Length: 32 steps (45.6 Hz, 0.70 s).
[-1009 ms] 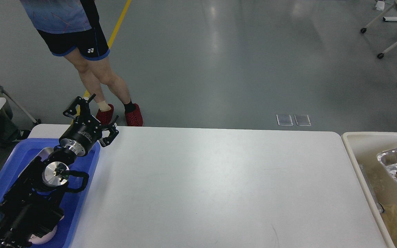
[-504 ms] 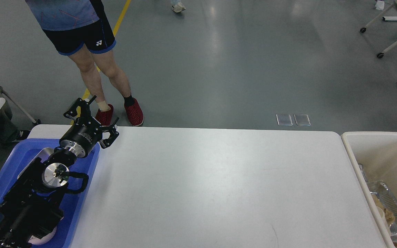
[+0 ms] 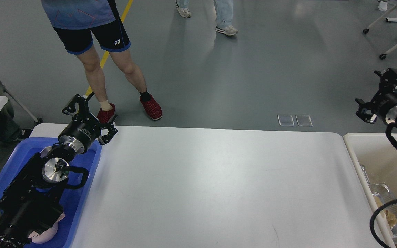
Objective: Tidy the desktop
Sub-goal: 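Release the foil container into the bin and withdraw the right gripper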
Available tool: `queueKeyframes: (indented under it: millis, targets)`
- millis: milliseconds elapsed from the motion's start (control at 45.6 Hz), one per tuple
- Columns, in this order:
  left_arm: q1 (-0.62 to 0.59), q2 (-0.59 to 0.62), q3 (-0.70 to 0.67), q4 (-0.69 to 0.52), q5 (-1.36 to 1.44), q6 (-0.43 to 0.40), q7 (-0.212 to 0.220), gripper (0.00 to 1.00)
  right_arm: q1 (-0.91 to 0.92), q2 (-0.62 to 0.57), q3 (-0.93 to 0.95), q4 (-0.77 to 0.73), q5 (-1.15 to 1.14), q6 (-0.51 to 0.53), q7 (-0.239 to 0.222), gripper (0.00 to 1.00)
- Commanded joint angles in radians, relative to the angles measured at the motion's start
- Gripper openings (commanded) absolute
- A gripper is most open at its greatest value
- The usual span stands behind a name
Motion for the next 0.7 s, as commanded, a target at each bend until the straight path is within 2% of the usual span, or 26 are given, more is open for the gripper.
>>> queueKeyframes:
  millis: [0, 66, 263, 482, 680]
  targets:
    - [-0.001, -0.002, 0.000, 0.000, 0.000, 0.000, 0.000, 0.96, -0.005, 0.042, 0.022, 0.049, 0.000, -0.001, 0.180, 1.00]
    - [0.002, 0.000, 0.000, 0.000, 0.000, 0.000, 0.000, 0.96, -0.010, 0.066, 0.030, 0.060, 0.000, -0.001, 0.218, 1.00]
    - [0.005, -0.005, 0.000, 0.000, 0.000, 0.000, 0.000, 0.96, -0.083, 0.134, 0.084, 0.116, 0.000, 0.004, 0.246, 1.00]
    - [-0.001, -0.005, 0.000, 0.002, 0.000, 0.000, -0.001, 0.96, -0.225, 0.192, 0.104, 0.357, 0.000, -0.001, 0.251, 1.00]
    - [0.003, -0.003, 0.000, 0.000, 0.000, 0.000, -0.001, 0.96, -0.239, 0.240, 0.185, 0.380, -0.001, -0.013, 0.251, 1.00]
